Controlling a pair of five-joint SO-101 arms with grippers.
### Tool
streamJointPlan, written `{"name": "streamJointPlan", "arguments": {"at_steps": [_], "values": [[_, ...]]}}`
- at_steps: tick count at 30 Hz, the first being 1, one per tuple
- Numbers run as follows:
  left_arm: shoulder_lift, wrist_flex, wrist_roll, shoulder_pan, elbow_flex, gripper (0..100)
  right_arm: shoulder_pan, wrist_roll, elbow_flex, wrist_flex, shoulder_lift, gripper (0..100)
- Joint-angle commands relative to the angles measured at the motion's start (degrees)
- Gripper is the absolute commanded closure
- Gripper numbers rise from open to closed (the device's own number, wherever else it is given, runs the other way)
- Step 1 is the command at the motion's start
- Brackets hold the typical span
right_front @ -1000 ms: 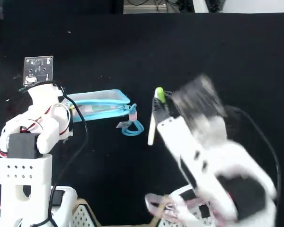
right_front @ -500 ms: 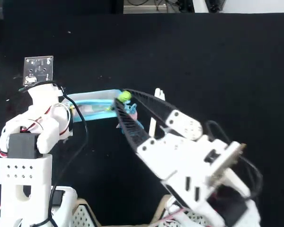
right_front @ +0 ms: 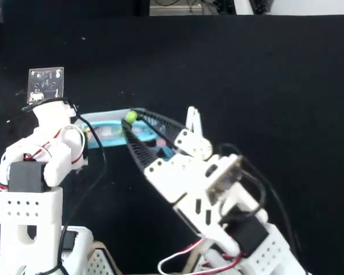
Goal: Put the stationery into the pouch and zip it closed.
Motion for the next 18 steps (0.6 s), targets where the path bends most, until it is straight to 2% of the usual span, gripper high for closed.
{"name": "streamJointPlan", "arguments": {"at_steps": [1, 6, 11, 14, 18], "values": [[0.2, 0.1, -0.4, -0.6, 0.6, 97, -0.4, -0.1, 2.3, -1.7, -0.5, 98.7], [0.2, 0.1, -0.4, -0.6, 0.6, 97, -0.4, -0.4, 5.6, -1.5, -0.3, 98.5], [0.2, 0.1, -0.4, -0.2, 0.6, 97, -0.4, -0.1, 5.8, -1.1, 5.3, 89.4], [0.2, 0.1, -0.4, -0.6, 0.6, 97, -0.4, 0.0, 0.8, 1.1, 12.0, 90.5], [0.2, 0.1, -0.4, -0.6, 0.6, 97, -0.4, 0.0, -11.0, 10.9, 19.7, 90.7]]}}
